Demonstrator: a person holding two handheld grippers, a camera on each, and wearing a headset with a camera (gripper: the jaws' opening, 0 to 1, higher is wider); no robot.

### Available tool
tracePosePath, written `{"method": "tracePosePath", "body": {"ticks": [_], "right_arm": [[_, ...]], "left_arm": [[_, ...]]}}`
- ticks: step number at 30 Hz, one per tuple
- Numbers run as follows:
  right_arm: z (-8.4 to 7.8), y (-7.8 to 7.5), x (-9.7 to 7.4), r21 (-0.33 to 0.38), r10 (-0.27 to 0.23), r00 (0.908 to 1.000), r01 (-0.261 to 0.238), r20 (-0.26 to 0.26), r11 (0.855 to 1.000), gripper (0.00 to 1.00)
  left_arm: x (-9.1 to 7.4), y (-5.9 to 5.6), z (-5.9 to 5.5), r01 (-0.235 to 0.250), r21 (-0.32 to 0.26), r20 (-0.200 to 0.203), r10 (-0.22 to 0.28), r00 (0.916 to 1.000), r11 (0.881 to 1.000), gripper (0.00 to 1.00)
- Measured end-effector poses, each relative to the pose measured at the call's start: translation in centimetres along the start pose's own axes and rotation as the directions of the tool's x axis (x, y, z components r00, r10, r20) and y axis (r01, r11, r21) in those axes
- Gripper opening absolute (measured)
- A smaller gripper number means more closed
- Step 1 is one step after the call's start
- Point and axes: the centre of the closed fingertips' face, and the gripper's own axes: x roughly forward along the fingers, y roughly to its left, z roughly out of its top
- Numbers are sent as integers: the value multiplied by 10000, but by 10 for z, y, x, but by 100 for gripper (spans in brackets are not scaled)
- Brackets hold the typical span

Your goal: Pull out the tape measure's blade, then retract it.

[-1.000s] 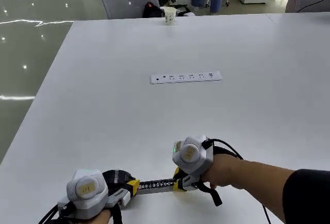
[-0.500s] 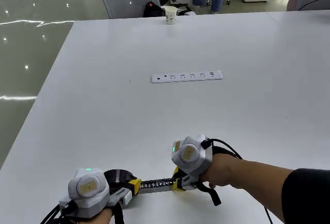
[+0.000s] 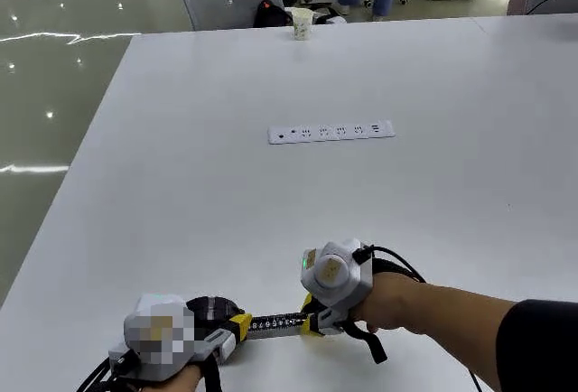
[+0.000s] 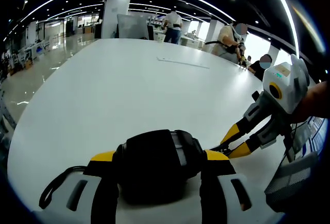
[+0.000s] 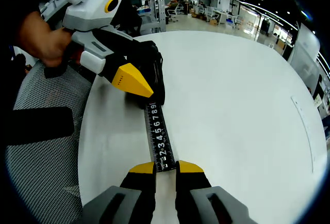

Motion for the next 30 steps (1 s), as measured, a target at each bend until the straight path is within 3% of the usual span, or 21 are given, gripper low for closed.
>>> {"method": "tracePosePath", "body": {"ticks": [30], "right_arm": [[6,0,3,101,19,9999,-20,110,9999,11]], "left_arm": [[1,1,0,56,-1,-37,-56,10000,10000,59]]}}
